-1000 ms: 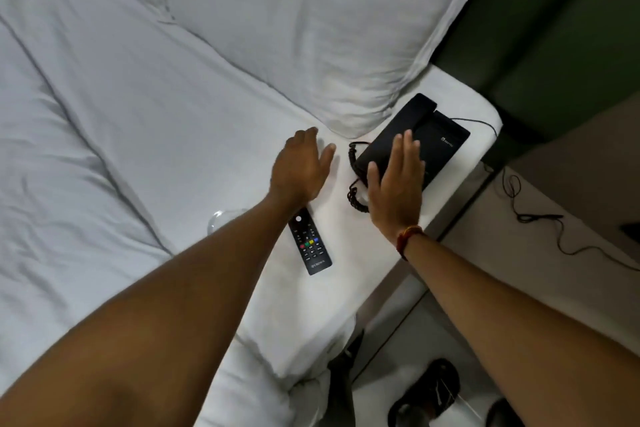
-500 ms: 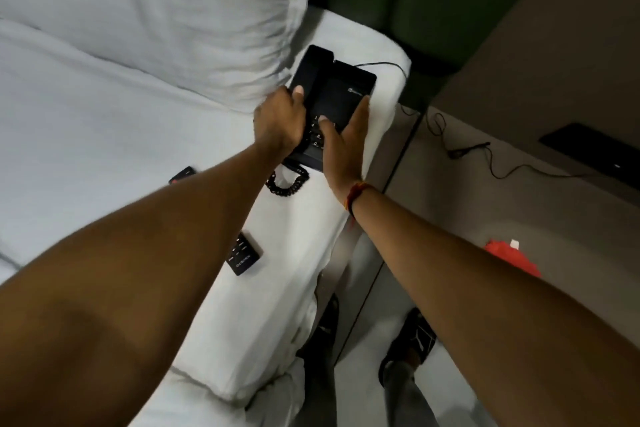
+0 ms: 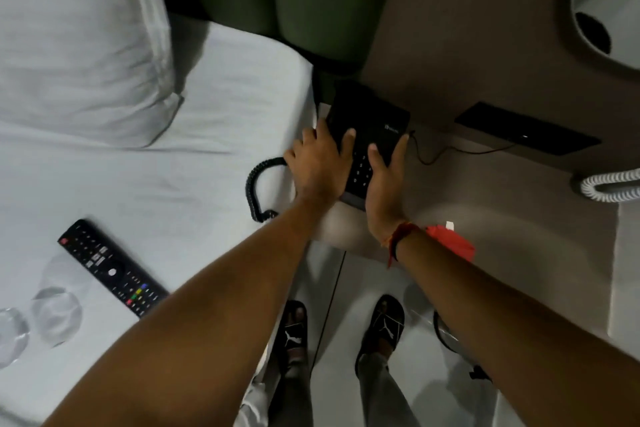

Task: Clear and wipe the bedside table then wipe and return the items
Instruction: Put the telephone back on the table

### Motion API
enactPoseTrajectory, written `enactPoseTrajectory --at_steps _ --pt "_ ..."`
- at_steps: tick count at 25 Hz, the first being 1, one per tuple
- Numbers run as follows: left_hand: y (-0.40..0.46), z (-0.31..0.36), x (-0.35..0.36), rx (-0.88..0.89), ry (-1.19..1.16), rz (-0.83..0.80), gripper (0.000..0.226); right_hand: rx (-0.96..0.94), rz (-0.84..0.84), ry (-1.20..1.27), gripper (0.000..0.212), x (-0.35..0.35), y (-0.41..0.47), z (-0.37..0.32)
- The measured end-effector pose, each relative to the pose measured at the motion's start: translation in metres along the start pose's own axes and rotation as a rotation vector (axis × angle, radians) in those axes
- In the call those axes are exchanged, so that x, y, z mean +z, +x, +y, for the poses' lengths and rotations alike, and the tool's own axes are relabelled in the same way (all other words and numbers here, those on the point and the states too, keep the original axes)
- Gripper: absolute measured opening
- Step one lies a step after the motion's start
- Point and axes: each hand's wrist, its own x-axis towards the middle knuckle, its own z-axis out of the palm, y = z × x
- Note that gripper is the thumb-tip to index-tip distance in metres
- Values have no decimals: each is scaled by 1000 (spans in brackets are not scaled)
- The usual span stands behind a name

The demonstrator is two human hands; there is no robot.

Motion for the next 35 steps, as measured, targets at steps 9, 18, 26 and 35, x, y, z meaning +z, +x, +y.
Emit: enactPoseTrajectory --at_steps 9,18,26,35 --pt "-39 -44 114 -113 53 -190 63 241 -37 -67 98 -55 5 119" --pt "17 -17 159 -91 -109 -220 74 176 -139 -142 84 -84 89 106" --pt "17 -16 135 -26 -95 -218 72 87 -116 -395 72 -86 89 93" --pt "-9 -57 -34 144 -69 -17 52 -517 -414 -650 55 46 9 8"
